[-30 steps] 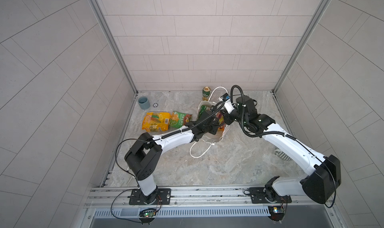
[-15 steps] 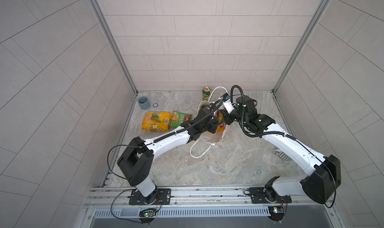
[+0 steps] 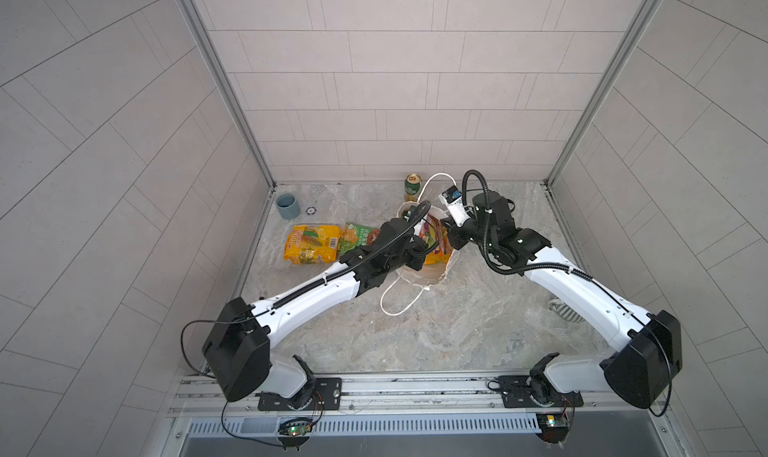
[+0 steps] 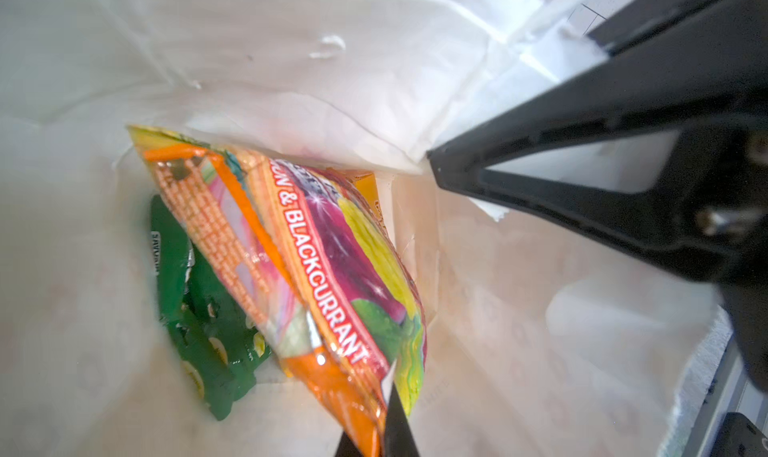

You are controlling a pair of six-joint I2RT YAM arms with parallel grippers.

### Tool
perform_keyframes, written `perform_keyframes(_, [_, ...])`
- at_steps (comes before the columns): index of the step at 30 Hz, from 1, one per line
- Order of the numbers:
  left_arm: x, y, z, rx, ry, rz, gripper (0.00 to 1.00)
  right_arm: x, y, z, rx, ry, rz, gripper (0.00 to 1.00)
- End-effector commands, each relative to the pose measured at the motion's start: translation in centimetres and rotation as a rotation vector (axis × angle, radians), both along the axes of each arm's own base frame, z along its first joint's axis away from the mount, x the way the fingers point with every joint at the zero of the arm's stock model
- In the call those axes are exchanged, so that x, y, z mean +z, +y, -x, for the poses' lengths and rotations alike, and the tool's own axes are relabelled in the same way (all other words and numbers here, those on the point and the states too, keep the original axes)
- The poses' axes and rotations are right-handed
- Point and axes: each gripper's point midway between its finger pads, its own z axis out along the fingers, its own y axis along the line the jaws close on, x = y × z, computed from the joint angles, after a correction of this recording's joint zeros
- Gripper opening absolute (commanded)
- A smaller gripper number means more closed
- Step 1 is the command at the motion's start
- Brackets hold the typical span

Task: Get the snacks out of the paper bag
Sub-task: 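Lift the Fox's candy packet up out of the bag with the left gripper, then carry the candy packet beside the yellow packet and lower it toward the table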

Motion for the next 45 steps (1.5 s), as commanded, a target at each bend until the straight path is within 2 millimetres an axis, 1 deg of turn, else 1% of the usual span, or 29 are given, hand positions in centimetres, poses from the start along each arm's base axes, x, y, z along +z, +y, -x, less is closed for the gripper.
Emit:
perform_keyframes(1, [2.0, 1.5, 1.0, -0.004, -0.038, -0.021, 0.0, 3.4, -0.3, -0.1, -0.014, -0.083, -0.061, 0.0])
perform_keyframes(6, [3.9, 4.3, 2.7, 0.005, -0.061, -0.057, 0.0, 3.3, -0.4, -0.2, -0.02, -0.083, -0.059, 0.0])
perform_keyframes(9, [5.0, 6.2, 3.6, 0.008, -0.02, -0.057, 0.0, 3.2, -0.5, -0.2, -0.021, -0.082, -0.054, 0.0])
perform_keyframes(11, [6.0, 7.7, 4.0, 0.016, 0.014, -0.035, 0.0, 3.1, -0.5, -0.2, -0.021, -0.083, -0.051, 0.0])
perform_keyframes(13, [7.0, 8.8, 4.5, -0.021, 0.048, 0.011, 0.0, 3.1, -0.5, -0.3, -0.021, -0.084, -0.049, 0.0])
perform_keyframes(15, [8.0, 10.4, 4.7, -0.03, 0.066, 0.054, 0.0, 3.0, -0.5, -0.3, -0.022, -0.083, -0.048, 0.0])
perform_keyframes(18, [8.6, 12.3, 4.9, -0.033, 0.086, 0.085, 0.0, 2.9, -0.5, -0.5, -0.021, -0.079, -0.047, 0.0])
perform_keyframes(24, [8.8, 14.3, 5.4, -0.035, 0.125, 0.078, 0.0, 2.9, -0.7, -0.5, -0.028, -0.084, -0.04, 0.0])
perform_keyframes(30, [11.2, 16.0, 6.1, -0.008, 0.094, 0.125, 0.0, 2.5, -0.7, -0.7, -0.03, -0.079, -0.032, 0.0])
perform_keyframes(33, [13.0, 16.1, 6.5, -0.024, 0.071, 0.192, 0.0, 2.3, -0.6, -0.8, -0.028, -0.074, -0.03, 0.0])
perform_keyframes(35, [13.8, 16.0, 6.7, -0.043, 0.066, 0.237, 0.0, 2.2, -0.6, -0.8, -0.026, -0.072, -0.03, 0.0])
perform_keyframes(40, [14.3, 16.9, 6.5, -0.022, 0.063, 0.25, 0.0, 2.1, -0.6, -0.7, -0.022, -0.073, -0.03, 0.0])
perform_keyframes(43, [13.8, 18.6, 5.9, 0.067, 0.047, 0.202, 0.0, 2.1, -0.5, -0.7, -0.021, -0.071, -0.031, 0.0])
perform_keyframes(45, [13.4, 19.2, 5.6, 0.099, 0.034, 0.198, 0.0, 1.9, -0.5, -0.7, -0.017, -0.069, -0.033, 0.0])
